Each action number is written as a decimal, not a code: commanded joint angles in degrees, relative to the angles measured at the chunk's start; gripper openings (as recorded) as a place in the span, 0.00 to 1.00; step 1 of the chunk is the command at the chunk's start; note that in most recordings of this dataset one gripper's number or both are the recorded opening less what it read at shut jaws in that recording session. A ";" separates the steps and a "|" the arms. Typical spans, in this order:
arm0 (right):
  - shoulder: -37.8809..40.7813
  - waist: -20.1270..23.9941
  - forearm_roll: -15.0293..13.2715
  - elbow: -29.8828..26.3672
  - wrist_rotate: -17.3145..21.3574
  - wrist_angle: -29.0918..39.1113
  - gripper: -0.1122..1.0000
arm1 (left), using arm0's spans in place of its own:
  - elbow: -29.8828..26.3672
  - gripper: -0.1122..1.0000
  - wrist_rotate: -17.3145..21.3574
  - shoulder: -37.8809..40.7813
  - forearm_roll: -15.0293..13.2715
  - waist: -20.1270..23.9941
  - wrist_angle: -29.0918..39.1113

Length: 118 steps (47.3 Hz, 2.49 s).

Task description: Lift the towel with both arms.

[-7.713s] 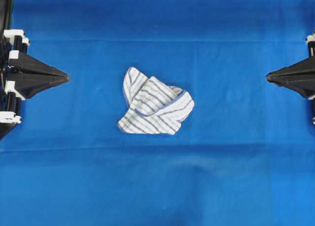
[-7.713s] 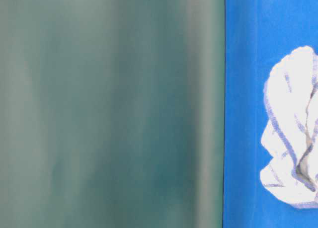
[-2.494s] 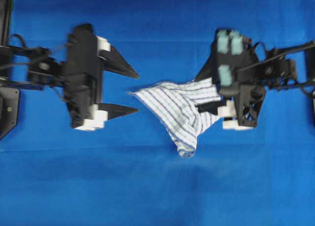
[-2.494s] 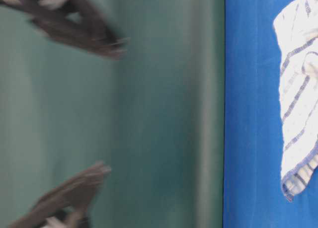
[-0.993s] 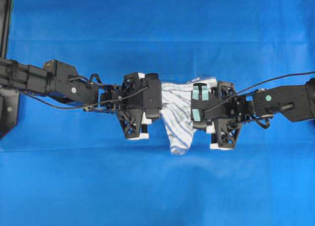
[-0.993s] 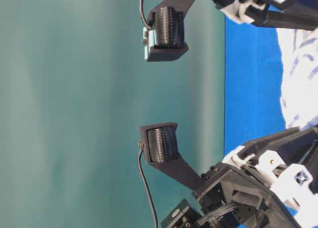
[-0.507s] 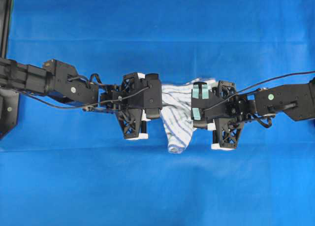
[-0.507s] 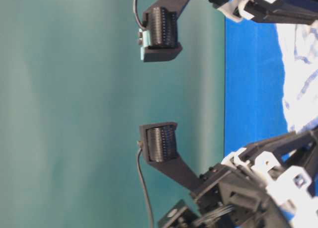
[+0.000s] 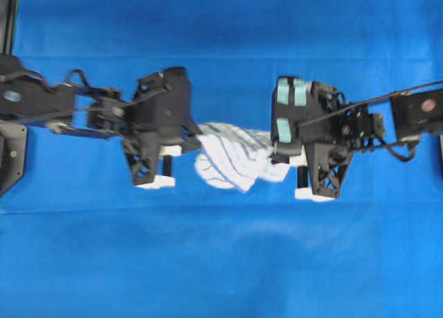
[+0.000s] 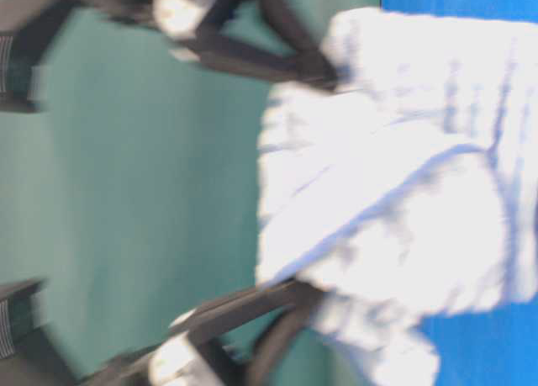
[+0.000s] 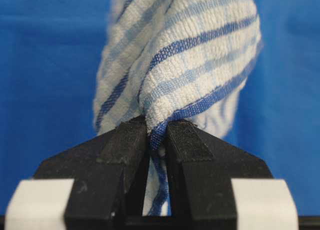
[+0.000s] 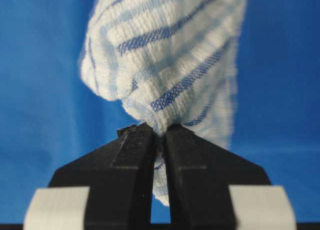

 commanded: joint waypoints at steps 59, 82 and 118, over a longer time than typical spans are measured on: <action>-5.10 -0.35 -6.77 -33.40 -2.20 20.48 0.17 | -22.06 0.15 0.18 -17.40 0.18 0.97 22.41; -2.55 -1.05 -10.55 -33.13 -2.29 20.57 0.73 | -19.86 0.91 0.26 -17.67 0.18 1.67 21.36; -0.18 0.00 -10.37 -3.78 7.65 4.13 0.71 | 1.41 0.91 -0.53 -8.35 0.00 -0.62 2.99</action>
